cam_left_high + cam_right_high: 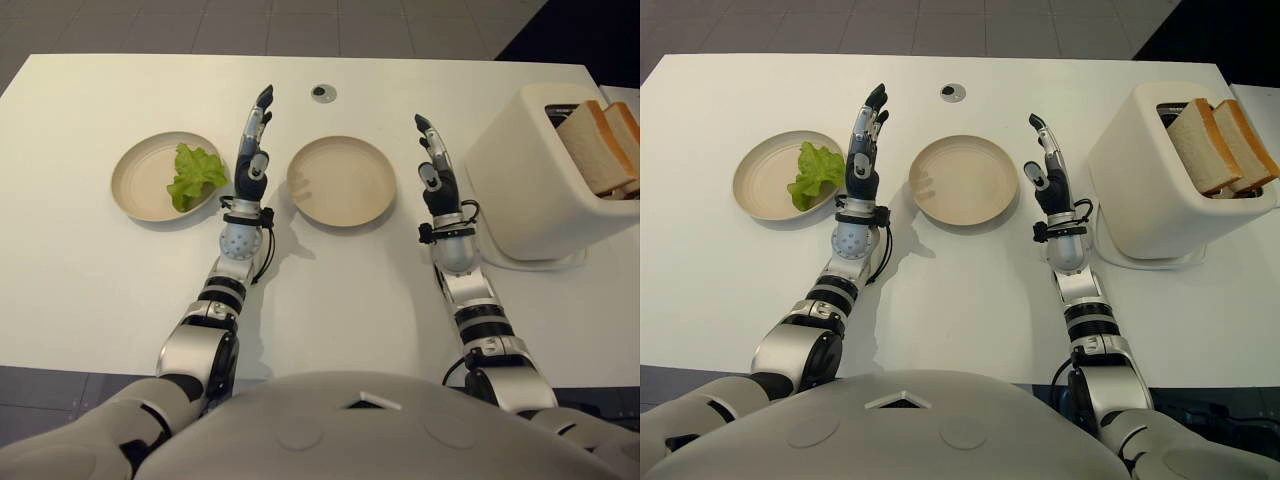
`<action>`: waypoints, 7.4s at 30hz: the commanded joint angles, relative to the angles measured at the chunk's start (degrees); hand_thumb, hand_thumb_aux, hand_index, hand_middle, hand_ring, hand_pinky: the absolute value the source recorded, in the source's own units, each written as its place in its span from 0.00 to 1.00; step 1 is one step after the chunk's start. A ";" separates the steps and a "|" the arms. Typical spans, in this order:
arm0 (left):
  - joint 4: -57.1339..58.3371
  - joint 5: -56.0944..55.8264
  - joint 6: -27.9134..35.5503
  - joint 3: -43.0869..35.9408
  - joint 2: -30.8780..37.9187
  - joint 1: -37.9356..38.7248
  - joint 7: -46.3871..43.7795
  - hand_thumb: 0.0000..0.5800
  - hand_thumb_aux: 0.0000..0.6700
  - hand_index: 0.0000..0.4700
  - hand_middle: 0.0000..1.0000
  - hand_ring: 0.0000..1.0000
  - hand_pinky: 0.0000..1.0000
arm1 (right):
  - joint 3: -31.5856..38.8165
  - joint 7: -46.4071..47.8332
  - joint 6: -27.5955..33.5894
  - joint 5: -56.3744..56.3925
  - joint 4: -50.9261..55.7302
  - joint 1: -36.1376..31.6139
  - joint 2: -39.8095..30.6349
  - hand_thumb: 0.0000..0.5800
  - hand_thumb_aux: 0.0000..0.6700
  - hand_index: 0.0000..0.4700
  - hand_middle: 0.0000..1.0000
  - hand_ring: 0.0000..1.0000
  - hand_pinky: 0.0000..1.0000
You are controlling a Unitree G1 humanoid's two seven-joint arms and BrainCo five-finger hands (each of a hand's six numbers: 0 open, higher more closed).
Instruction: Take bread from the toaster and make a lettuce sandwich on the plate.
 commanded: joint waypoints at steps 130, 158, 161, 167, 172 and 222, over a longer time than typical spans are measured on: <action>-18.52 34.16 47.39 -4.09 32.71 11.95 4.41 1.00 1.00 1.00 0.00 0.00 0.00 | 12.43 29.59 13.50 -10.04 -33.53 2.31 -16.05 0.00 0.00 0.00 0.00 0.00 0.00; -25.35 20.80 42.46 -4.37 32.90 16.76 -3.03 0.00 0.00 0.00 0.00 0.00 0.00 | 14.78 28.67 13.43 -11.45 -32.06 4.61 -16.15 0.00 0.00 0.00 0.00 0.00 0.00; -26.12 20.44 42.47 -3.26 32.64 16.80 -1.16 0.64 0.40 0.40 0.00 0.00 0.00 | 14.93 28.57 13.46 -11.75 -31.98 4.88 -16.13 0.00 0.00 0.00 0.00 0.00 0.00; -27.18 20.62 41.92 -2.51 33.06 17.19 0.36 1.00 1.00 1.00 0.00 0.00 0.00 | 15.07 28.44 13.74 -11.92 -31.77 4.87 -15.97 0.00 0.00 0.00 0.00 0.00 0.00; -29.10 20.55 40.72 -1.70 32.76 17.29 2.14 1.00 1.00 1.00 0.00 0.00 0.00 | 15.47 28.15 14.07 -12.09 -31.63 4.96 -15.61 0.00 0.00 0.00 0.00 0.00 0.00; -23.53 35.51 33.28 -21.78 18.55 5.06 7.36 1.00 1.00 1.00 0.00 0.00 0.00 | -23.27 29.08 24.21 8.73 -58.15 22.54 -20.78 0.00 0.00 0.00 0.00 0.00 0.00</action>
